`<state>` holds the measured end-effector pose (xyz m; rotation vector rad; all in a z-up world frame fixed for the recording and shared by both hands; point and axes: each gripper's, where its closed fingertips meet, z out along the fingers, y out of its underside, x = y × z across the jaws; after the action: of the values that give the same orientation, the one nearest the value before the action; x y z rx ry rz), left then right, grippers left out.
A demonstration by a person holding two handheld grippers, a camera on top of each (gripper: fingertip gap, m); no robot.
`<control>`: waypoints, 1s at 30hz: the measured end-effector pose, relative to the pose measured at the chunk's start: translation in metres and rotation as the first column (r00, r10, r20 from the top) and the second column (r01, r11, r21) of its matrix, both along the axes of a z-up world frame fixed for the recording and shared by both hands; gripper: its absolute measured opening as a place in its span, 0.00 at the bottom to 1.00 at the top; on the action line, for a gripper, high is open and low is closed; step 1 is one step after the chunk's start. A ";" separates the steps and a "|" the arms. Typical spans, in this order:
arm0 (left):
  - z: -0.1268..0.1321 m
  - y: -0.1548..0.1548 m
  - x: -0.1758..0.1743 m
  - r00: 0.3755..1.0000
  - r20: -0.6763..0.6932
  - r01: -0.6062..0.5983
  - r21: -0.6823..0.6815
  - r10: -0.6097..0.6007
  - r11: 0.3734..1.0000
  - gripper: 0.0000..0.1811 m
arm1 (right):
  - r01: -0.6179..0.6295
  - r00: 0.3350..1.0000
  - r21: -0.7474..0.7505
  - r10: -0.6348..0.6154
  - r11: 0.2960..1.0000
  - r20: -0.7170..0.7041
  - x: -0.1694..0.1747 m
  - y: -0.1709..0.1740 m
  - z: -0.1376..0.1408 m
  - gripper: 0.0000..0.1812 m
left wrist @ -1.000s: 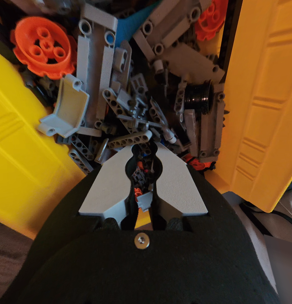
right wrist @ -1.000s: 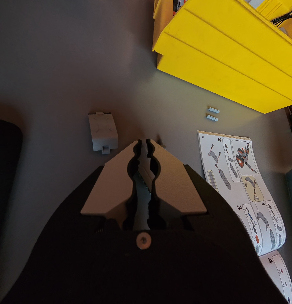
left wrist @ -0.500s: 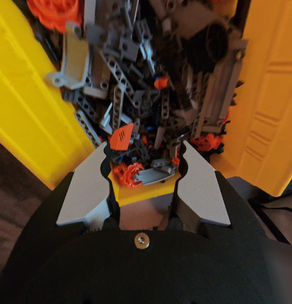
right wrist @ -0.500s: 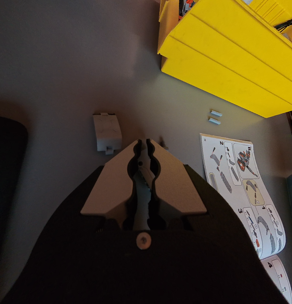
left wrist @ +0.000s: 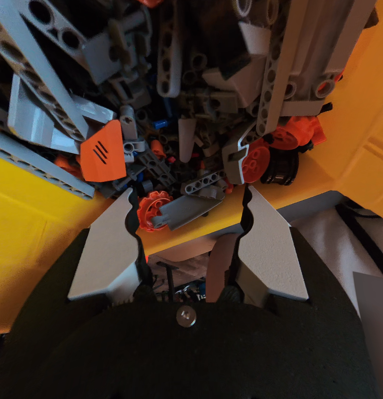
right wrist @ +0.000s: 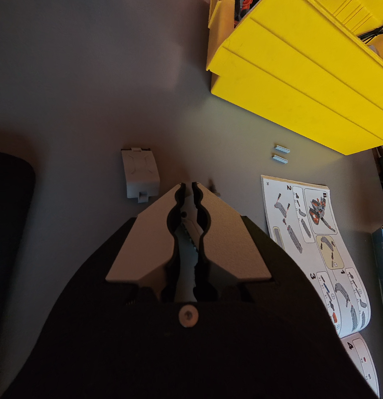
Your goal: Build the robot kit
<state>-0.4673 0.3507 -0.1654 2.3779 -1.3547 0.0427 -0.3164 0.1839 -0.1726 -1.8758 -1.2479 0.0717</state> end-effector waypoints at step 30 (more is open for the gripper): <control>0.015 0.039 -0.004 0.998 0.027 -0.058 0.218 0.054 0.974 0.38 | -0.006 1.000 0.000 0.006 1.000 0.001 -0.001 -0.001 0.000 0.04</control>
<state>-0.4714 0.3895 -0.1509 2.6039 -1.3638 -0.0693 -0.3175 0.1829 -0.1726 -1.8723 -1.2544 0.0746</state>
